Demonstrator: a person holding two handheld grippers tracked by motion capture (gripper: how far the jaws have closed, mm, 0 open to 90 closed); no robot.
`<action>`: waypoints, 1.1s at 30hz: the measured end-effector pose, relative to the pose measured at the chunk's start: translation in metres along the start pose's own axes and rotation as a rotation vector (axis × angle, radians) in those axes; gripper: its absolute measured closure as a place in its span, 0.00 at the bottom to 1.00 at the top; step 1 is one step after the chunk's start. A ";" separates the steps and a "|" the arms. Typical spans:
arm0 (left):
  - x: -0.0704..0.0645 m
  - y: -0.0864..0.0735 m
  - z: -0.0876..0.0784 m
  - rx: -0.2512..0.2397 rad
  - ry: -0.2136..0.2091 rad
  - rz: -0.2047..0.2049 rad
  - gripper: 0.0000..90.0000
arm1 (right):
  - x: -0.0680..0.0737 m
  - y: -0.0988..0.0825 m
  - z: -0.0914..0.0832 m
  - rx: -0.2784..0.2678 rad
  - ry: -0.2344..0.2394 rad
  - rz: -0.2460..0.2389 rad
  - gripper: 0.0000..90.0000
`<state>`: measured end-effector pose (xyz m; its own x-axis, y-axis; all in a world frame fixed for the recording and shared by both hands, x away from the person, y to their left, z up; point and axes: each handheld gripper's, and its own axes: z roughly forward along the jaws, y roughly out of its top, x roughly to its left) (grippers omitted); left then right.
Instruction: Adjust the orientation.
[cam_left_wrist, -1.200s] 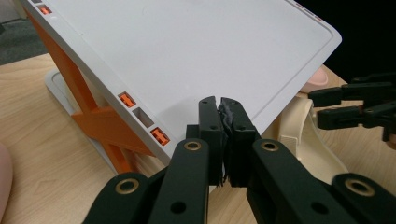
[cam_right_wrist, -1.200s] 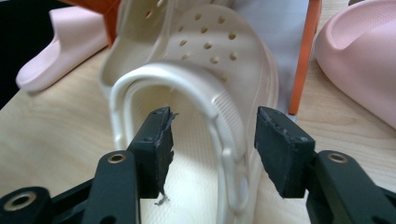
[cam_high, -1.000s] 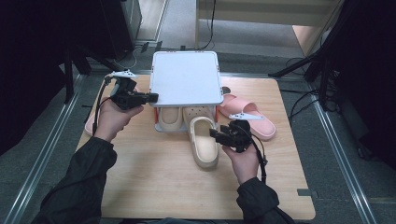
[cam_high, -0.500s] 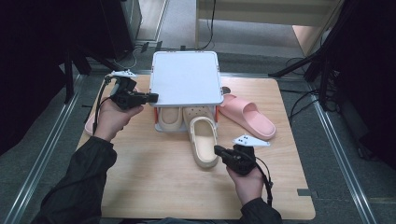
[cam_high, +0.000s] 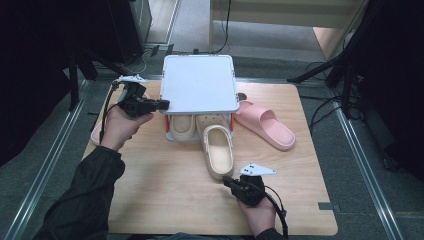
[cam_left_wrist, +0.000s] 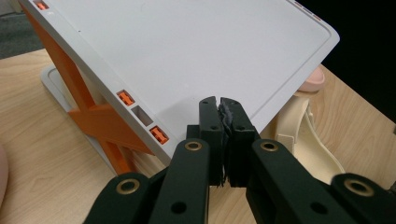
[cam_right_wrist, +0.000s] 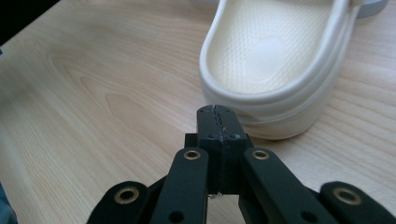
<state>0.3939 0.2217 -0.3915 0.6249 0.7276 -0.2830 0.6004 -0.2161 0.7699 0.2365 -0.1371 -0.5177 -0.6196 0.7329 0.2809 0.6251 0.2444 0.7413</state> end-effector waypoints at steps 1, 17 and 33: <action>0.000 0.000 0.000 0.000 -0.001 0.000 0.98 | 0.000 0.000 0.002 0.005 0.002 -0.012 1.00; -0.001 0.000 0.000 -0.001 0.004 0.004 0.98 | -0.002 0.010 0.023 0.030 -0.052 -0.051 1.00; 0.000 0.000 0.000 -0.003 -0.003 -0.006 0.98 | -0.019 0.050 0.050 -0.017 -0.050 -0.055 1.00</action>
<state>0.3937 0.2215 -0.3919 0.6225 0.7270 -0.2896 0.6026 -0.2092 0.7701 0.3038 -0.1069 -0.5164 -0.6283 0.7495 0.2088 0.5819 0.2746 0.7655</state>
